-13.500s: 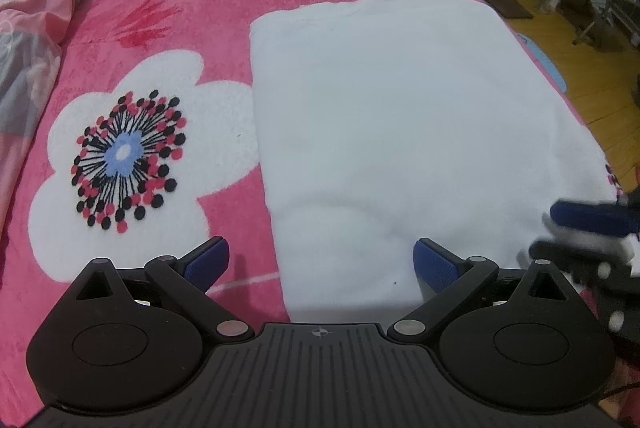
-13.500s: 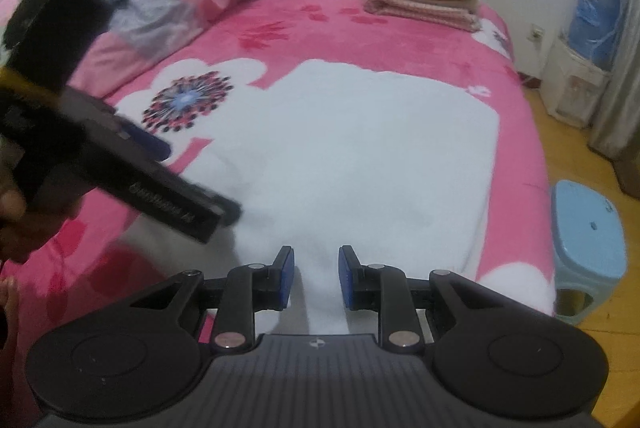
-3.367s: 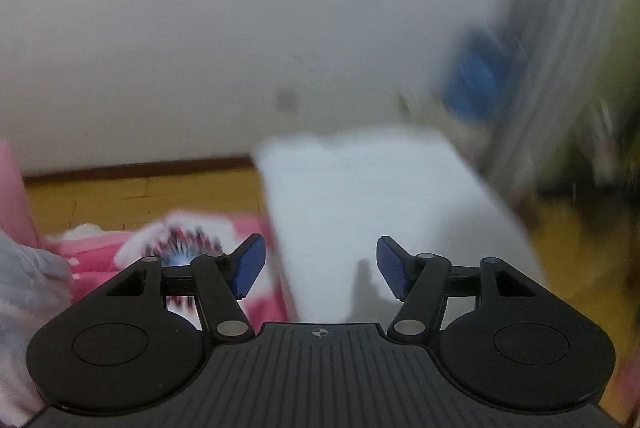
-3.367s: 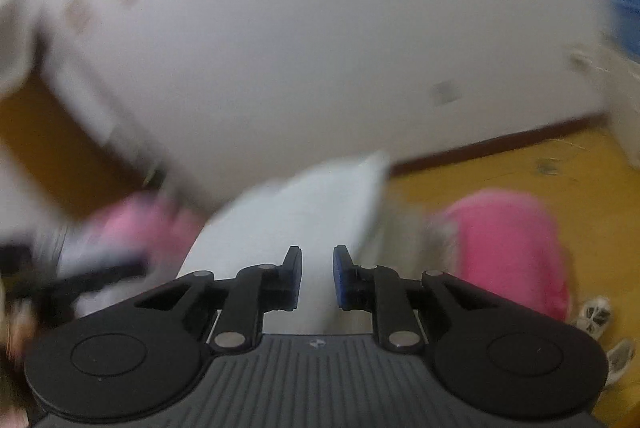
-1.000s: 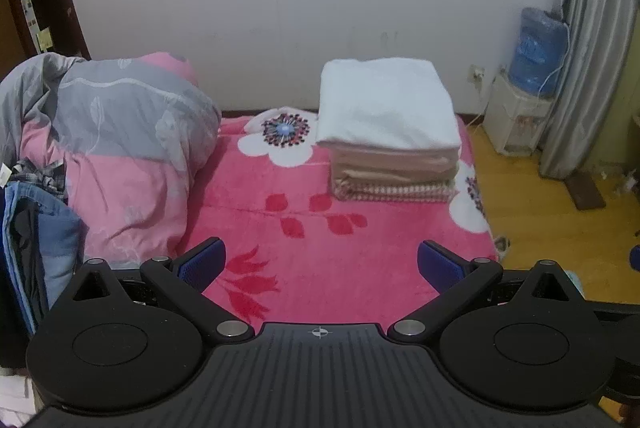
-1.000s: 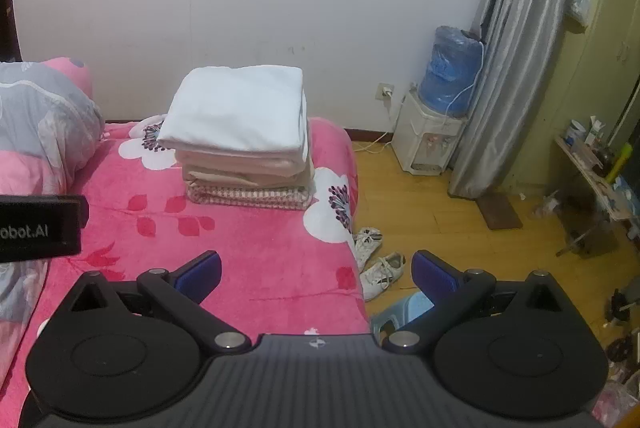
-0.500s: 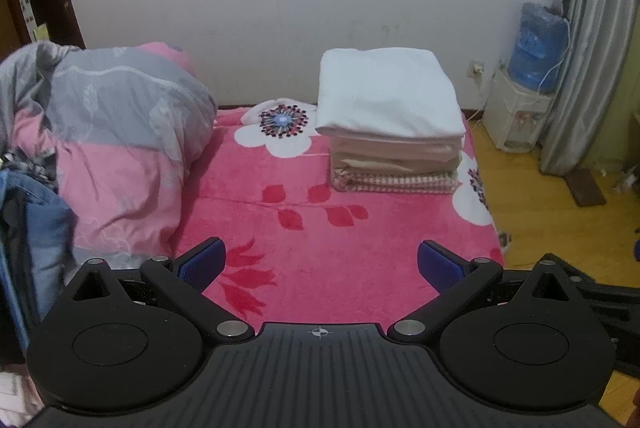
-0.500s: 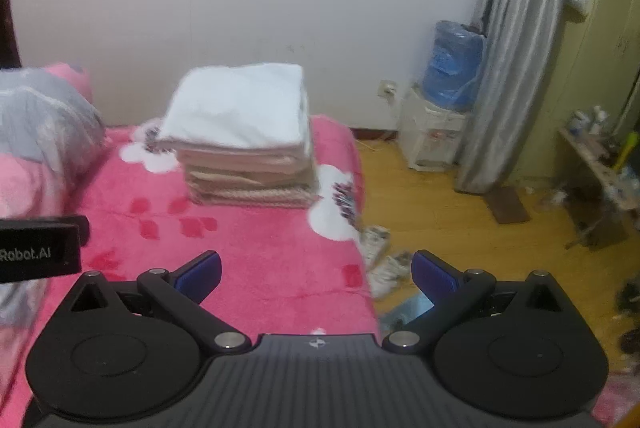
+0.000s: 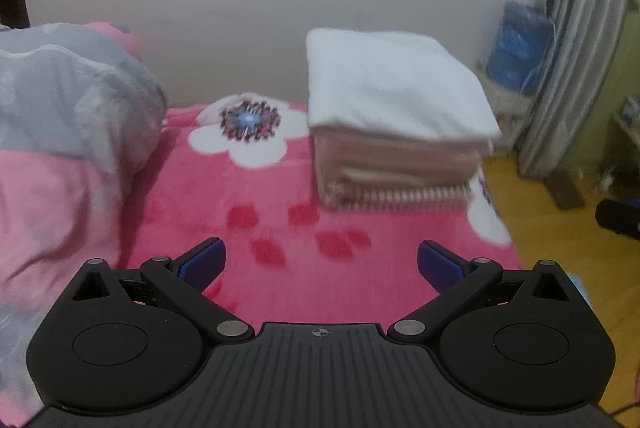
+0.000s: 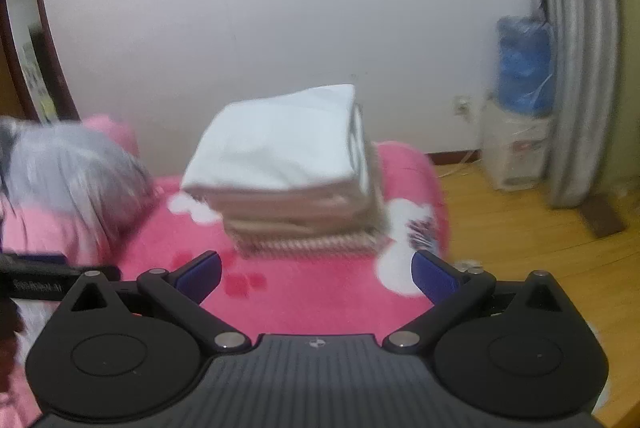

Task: Fold clothes

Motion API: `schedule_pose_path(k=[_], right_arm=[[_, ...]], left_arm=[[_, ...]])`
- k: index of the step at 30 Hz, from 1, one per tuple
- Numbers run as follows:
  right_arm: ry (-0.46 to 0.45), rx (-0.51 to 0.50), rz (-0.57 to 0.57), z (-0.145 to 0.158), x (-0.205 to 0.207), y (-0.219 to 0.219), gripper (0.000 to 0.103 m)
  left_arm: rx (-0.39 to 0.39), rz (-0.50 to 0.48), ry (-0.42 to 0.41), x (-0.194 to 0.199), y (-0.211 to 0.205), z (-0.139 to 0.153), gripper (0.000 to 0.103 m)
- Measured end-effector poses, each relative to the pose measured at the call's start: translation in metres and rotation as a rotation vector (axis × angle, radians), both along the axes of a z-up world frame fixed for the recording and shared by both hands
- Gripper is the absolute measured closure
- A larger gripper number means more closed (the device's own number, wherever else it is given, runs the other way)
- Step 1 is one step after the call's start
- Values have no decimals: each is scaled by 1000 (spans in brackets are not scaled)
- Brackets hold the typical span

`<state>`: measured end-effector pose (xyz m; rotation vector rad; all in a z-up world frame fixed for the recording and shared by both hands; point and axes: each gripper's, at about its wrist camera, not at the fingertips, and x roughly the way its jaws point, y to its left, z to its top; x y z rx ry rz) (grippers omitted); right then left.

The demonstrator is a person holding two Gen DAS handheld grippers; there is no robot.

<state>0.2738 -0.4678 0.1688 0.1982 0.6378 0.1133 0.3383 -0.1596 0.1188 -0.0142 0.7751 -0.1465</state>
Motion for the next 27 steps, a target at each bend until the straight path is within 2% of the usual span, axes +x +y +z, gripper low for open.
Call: schedule_pose_path(k=[5,10,12,14,17,20,23,27], right_arm=[[-1,99,4,-20,75,-15,0],[81,244,-12,-53,131,-34,3],[127,321,-21,-69,143,-41,5],[156,391,-23,-83,152,-45,13],[150,443,-29,-98,154,-49,14],[124,477,-47,-108,156,-54,17],[98,521,-58,-115,161,-58,27],[67,554,-77,-120,169,-63,32]], left_arm=[[-64,7,-44,56,5,-17,0],[-114,1,-44,110,9,-31,4],[-165,2,-30,126,12,-34,9],[-222,0,-9,141,15,-35,26],[-302,-11,37,158,18,-37,34],[-319,-21,62,168,18,-40,45],[-315,-20,80,175,15,-42,51],[-292,-21,89,180,11,-42,53]])
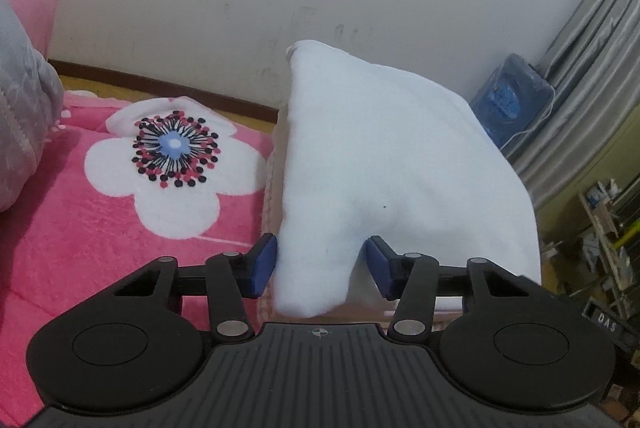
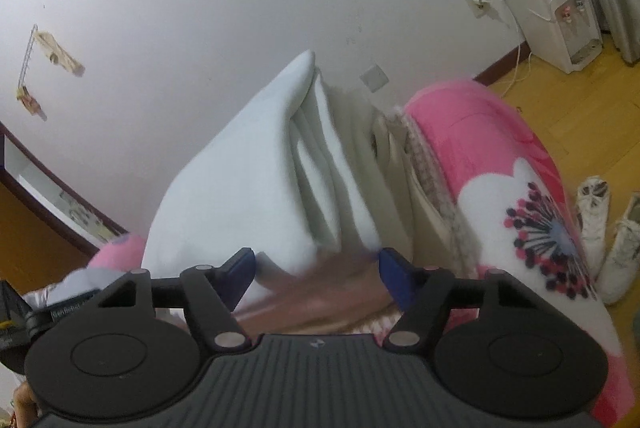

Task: Fold clothes
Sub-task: 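Grip the sweatshirt edge on the stack with both tools and straighten it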

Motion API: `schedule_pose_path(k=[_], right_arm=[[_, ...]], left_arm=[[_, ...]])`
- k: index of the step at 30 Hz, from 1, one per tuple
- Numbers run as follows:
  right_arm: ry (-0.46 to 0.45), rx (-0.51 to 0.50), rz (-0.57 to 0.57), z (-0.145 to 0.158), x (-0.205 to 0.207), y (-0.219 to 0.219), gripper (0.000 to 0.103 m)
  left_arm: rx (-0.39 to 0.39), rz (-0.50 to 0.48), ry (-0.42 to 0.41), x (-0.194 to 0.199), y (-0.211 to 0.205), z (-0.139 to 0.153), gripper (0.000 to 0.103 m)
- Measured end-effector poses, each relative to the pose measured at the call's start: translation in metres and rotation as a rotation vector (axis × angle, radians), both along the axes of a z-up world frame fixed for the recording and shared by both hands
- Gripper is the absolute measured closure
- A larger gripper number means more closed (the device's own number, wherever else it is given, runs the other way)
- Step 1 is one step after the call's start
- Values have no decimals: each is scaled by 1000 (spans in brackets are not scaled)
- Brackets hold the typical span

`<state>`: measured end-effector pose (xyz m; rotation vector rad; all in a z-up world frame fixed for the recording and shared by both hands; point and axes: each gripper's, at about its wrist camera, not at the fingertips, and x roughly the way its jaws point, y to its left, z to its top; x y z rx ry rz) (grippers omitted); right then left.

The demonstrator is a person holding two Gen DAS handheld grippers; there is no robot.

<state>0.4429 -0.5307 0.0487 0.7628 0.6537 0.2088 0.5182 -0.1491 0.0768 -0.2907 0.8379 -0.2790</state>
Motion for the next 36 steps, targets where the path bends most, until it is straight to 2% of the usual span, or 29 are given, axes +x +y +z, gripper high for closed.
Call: schedule_pose_path(k=[6,7,8,9,10,13,15,17,20,23,25,28,31,33,35,36], right_arm=[[4,72,-58,-9,0,-11,36],[-9,58,-47,-7,0,-9,45],[-21,45,-37,-4,0,-8,58],[-34,31,-26,-2,1,-6,64],[-48,15,-16,1,1,-4,76],[-114,-56,-7,20,-5,2,81],[-171,-62,-17,32,-13,-1,82],[-167,-57,-34,31,-15,-6,82],[-71,-24,-44,0,-8,-10,82],[-97,11,-65,4,-12,-14,82],[-150,-15,-69,18,-16,-13,82],[-114,-67,-64,5,-10,-11,82],[-46,6,-65,-22,-5,-20,81],[-45,18,-66,-18,-7,-26,75],[-58,-11,-80,-6,-12,-33,60],[-75,-39,-94,2,-17,-38,60]], left_arm=[[11,10,22,5,-4,-1,52],[17,10,20,4,-5,-1,53],[30,8,12,3,-7,-1,58],[47,2,5,3,-9,0,60],[64,-3,-2,3,-12,1,64],[89,-22,-26,0,-18,6,71],[87,-36,-34,-1,-21,8,71],[89,-50,-31,-1,-23,6,71],[110,-60,-21,1,-25,2,72],[98,-69,-31,-2,-26,4,71],[108,-84,-47,-4,-28,6,71],[99,-84,-28,-3,-29,1,72],[84,-91,2,-2,-27,-4,70],[97,-96,-11,-6,-26,0,68],[115,-87,-30,-11,-23,6,64],[120,-75,-43,-15,-20,10,64]])
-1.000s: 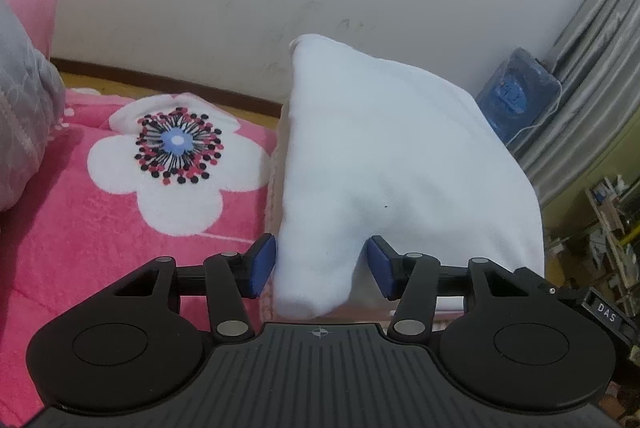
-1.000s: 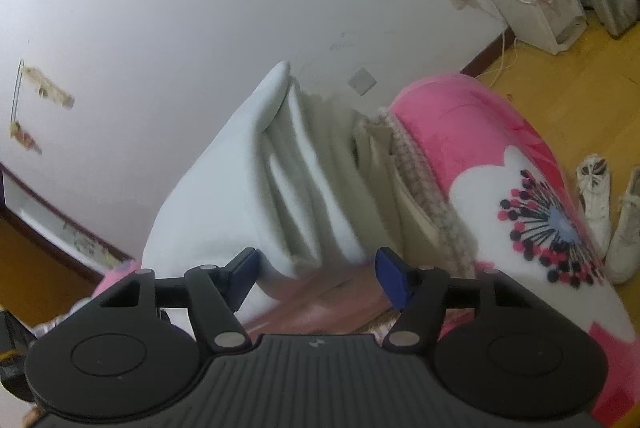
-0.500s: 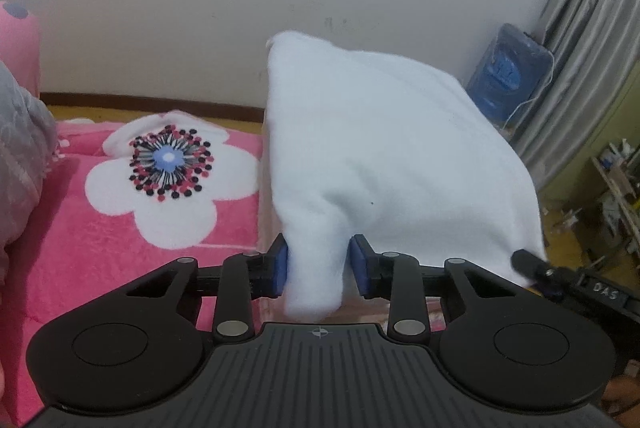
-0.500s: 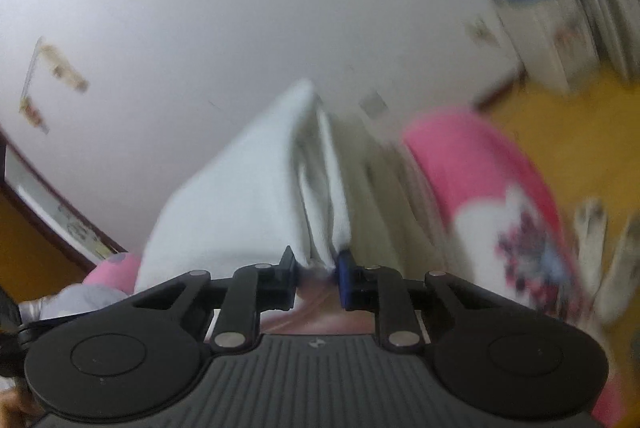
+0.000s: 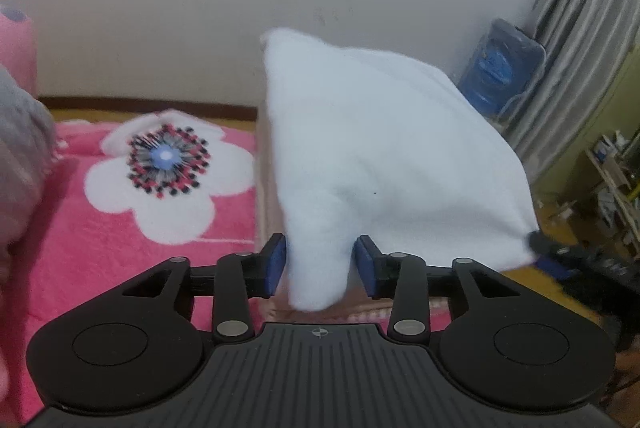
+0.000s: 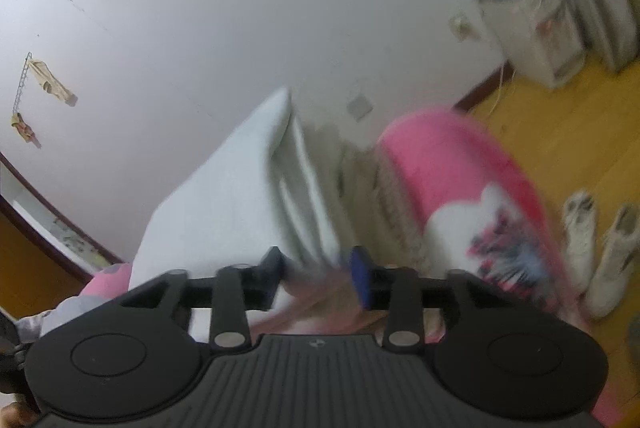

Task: Fold clothes
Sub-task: 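Grip the sweatshirt edge on the stack with both tools and straighten it, then open both tools and pull back from the stack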

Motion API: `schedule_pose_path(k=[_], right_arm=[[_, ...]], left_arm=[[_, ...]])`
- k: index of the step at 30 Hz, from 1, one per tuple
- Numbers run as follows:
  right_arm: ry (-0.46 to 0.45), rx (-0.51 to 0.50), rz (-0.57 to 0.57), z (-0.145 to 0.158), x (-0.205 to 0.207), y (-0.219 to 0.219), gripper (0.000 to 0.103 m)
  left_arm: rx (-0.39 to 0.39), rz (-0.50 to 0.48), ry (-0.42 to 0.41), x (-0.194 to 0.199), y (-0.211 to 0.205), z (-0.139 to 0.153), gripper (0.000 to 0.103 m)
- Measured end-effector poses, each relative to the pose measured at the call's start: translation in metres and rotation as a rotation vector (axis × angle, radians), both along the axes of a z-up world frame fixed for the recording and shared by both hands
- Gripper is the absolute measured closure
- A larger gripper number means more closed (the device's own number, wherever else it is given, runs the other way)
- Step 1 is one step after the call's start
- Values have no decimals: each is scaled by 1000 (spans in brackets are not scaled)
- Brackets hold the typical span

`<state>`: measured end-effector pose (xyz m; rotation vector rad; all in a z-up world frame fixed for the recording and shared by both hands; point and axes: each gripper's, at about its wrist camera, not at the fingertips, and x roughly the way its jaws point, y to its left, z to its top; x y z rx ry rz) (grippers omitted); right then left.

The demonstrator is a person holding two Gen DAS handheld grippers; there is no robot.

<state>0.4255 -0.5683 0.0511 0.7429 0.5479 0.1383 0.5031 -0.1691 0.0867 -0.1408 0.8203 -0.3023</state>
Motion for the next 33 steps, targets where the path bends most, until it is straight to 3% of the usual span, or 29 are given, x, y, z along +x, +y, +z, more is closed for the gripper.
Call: schedule_pose_path(k=[3,6,8,9,12,14,19,23,27,30,33], right_arm=[[-76,-121,-40,31,-7,-7,60],[-183,-255,63,61,12,11,63],[-239,-332,157,69,30,33,64],[-224,-350,188,65,41,40,65],[15,-397,211,37,75,47,66],[87,-235,209,36,69,25,67],[191,-319,273,72,11,13,66],[267,-365,395,81,-30,33,65],[317,-348,414,78,-81,71,62],[339,-345,404,79,-118,96,59],[324,-390,377,91,-153,111,36]], left_arm=[[12,32,-58,-10,5,13,64],[31,34,-104,-10,-1,20,64],[53,51,-65,-1,-8,13,64],[62,64,-38,4,-11,6,64],[15,145,45,14,-6,-7,63],[-22,176,68,11,-3,0,63],[-30,172,44,-12,1,28,47],[2,133,40,-48,5,38,41],[46,96,48,-106,11,45,34],[94,91,43,-162,2,53,21],[148,117,31,-204,-6,65,4]])
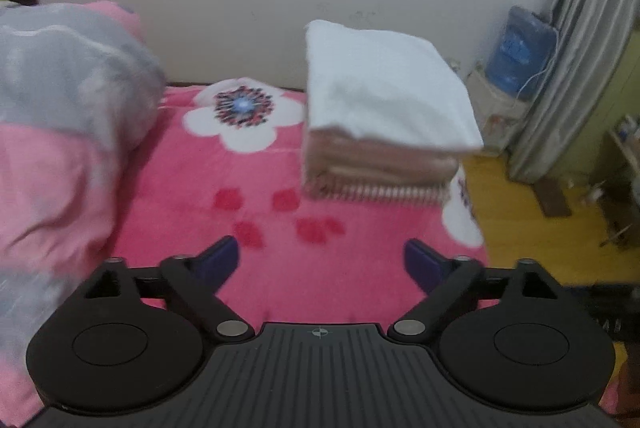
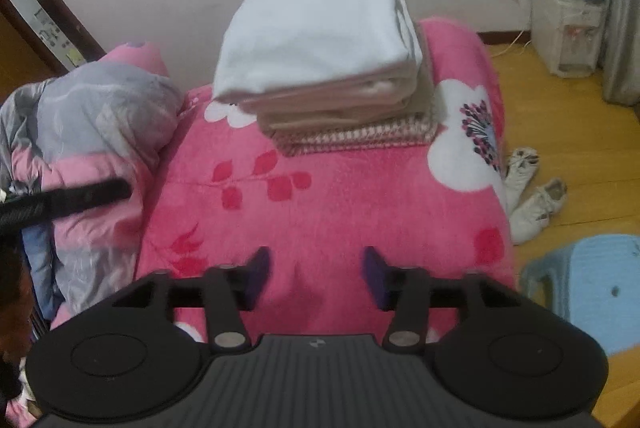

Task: Fold clothes

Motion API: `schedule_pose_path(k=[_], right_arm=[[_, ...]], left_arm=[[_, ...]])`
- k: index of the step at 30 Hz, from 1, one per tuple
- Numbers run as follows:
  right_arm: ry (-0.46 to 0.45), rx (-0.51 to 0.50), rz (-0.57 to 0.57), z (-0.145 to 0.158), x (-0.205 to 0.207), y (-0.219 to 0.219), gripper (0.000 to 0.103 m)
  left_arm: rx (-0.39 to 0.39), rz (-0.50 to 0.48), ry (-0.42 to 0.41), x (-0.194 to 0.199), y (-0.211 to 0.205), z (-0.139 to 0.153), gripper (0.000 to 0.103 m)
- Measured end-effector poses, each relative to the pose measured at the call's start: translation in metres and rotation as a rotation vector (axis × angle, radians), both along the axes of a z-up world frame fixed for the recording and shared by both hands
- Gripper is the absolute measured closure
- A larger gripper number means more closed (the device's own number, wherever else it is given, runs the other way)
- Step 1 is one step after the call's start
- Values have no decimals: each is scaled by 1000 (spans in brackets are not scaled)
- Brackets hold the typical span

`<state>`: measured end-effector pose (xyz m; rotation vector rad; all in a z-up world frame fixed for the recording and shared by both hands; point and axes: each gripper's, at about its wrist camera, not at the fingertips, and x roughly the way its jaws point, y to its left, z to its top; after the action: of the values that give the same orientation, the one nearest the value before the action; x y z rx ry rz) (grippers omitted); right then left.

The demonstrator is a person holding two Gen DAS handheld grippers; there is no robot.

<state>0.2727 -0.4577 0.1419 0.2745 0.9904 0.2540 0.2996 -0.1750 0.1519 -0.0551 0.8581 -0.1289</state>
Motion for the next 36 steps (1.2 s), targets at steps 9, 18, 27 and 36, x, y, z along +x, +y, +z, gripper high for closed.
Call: schedule_pose_path(k=[9,18,27,36], right_arm=[[-203,-180,-44,55,-75,22,1],[-189,-297,-156,76,-111,27,0],[-164,-317,-240,80,-130,23,0],[-145,-356,-234,72,-139,26,0]], left_arm=[[91,69,-78,-77,-21,35,0],[72,93,-66,-113,-18,58,0],[47,141,-41,-127,-25,50,0],[56,126,-12,-136,-37,40,1]])
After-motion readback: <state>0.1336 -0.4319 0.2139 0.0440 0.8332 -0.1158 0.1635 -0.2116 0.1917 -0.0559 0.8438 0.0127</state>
